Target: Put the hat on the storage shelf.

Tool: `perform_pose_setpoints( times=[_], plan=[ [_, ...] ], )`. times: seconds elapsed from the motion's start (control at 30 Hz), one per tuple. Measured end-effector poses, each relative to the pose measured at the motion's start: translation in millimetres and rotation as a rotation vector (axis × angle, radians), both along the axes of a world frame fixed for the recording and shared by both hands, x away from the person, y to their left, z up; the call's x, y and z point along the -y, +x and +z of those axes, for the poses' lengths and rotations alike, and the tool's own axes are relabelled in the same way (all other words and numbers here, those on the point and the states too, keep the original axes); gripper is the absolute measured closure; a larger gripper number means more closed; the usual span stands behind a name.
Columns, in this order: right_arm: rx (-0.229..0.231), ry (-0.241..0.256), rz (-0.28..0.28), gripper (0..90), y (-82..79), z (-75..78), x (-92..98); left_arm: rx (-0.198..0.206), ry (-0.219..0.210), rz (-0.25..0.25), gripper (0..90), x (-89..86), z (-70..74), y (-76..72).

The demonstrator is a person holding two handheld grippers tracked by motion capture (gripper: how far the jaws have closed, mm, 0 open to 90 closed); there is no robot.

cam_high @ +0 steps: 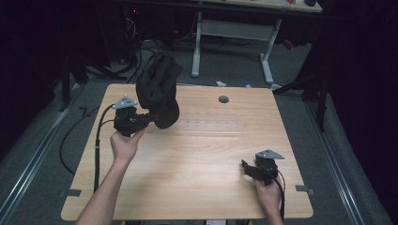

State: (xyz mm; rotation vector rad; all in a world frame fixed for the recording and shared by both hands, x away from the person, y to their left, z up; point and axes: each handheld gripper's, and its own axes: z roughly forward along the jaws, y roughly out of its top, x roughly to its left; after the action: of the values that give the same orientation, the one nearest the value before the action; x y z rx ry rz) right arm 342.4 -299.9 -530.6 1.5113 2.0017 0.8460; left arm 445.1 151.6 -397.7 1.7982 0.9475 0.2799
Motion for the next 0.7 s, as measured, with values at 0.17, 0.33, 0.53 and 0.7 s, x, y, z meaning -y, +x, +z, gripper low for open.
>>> perform_pose_setpoints(
  times=[0.17,0.33,0.53,0.7],
  plan=[
    [0.000,0.000,-0.001,34.9,-0.1,0.0,0.0,-0.008,0.001,0.020,86.2,2.5,-4.8,6.1],
    [-0.001,0.001,-0.002,34.5,-0.3,0.0,-0.2,-0.011,0.011,0.031,86.2,5.2,-9.8,10.8],
    [-0.001,0.000,-0.002,34.1,-0.4,0.0,-0.3,-0.013,0.036,0.043,86.2,9.3,-14.8,14.7],
    [-0.001,0.001,-0.002,34.0,-0.4,-0.1,-0.3,-0.014,0.048,0.048,86.2,13.7,-18.5,16.7]
  ],
)
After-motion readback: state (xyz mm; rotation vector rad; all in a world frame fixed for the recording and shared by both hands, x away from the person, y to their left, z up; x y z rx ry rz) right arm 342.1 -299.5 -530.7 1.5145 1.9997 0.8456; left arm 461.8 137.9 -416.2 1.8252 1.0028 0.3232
